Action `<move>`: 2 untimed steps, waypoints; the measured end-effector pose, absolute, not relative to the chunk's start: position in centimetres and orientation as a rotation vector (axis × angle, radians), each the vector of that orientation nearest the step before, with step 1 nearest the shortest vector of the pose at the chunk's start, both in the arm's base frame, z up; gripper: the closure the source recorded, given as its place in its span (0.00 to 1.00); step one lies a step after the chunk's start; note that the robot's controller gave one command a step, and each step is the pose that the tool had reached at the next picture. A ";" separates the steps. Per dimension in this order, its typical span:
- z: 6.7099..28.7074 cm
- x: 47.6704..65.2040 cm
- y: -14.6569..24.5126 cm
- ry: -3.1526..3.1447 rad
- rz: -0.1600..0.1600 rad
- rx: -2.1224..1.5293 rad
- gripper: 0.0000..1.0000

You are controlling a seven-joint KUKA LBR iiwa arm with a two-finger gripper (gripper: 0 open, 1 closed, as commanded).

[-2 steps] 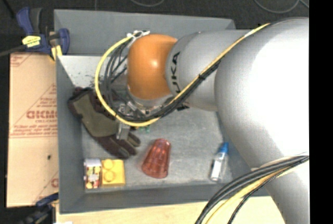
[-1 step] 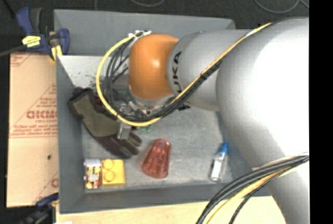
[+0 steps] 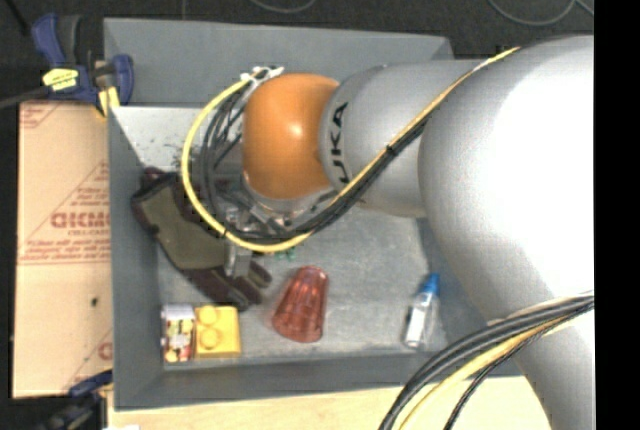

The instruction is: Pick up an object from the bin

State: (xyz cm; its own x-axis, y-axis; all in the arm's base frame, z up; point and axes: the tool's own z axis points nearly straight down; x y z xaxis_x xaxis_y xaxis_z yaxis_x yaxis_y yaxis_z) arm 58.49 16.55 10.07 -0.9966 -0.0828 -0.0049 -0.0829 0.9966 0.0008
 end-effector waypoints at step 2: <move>10.3 58.4 16.5 3.134 0.003 -0.119 1.00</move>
Offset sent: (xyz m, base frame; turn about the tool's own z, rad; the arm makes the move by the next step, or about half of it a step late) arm -0.0020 0.0003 0.0064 0.0246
